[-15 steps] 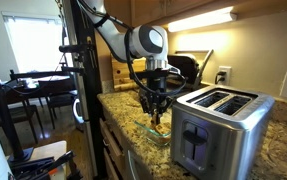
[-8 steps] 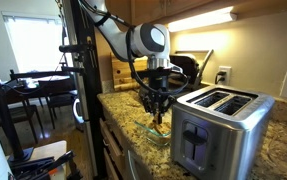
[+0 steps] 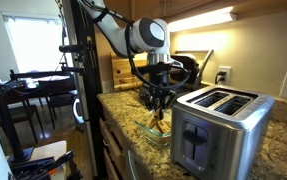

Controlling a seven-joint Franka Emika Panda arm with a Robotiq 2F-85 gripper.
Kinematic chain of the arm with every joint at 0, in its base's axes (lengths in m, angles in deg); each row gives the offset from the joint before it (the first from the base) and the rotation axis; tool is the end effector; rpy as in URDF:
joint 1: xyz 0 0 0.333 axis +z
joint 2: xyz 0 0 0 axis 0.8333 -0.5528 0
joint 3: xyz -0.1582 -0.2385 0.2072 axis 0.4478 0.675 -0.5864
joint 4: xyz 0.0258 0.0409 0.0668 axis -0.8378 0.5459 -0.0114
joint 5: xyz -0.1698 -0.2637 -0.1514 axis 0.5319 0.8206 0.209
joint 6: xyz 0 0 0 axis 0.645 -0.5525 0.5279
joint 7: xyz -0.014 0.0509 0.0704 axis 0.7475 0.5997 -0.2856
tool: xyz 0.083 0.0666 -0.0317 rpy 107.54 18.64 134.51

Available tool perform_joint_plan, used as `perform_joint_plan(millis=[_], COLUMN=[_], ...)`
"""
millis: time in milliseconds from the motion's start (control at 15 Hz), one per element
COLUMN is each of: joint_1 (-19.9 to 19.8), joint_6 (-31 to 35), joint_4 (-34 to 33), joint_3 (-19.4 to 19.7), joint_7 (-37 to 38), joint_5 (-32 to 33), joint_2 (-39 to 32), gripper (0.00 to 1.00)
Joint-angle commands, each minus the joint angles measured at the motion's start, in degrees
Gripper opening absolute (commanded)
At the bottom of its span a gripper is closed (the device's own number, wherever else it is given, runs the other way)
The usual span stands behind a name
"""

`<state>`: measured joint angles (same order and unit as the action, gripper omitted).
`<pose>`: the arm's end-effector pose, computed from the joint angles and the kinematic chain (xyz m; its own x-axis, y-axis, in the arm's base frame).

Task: Put one slice of bread in the bread toaster then push the lever down

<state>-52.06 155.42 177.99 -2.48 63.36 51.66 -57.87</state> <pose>0.4693 0.0464 0.3804 0.8231 0.4937 -0.2806 0.5507 -0.8146 0.1821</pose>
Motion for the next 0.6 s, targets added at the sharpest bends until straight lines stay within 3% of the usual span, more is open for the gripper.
perform_joint_plan(millis=[0,533], joint_1=[-0.39,-0.73], joint_6=[1.07,1.64], joint_4=[3.3,5.47], joint_3=[-0.02,0.28], joint_7=[0.43,0.81], joint_5=[0.58,0.44], joint_2=[5.47,10.15], gripper=[0.07,0.07])
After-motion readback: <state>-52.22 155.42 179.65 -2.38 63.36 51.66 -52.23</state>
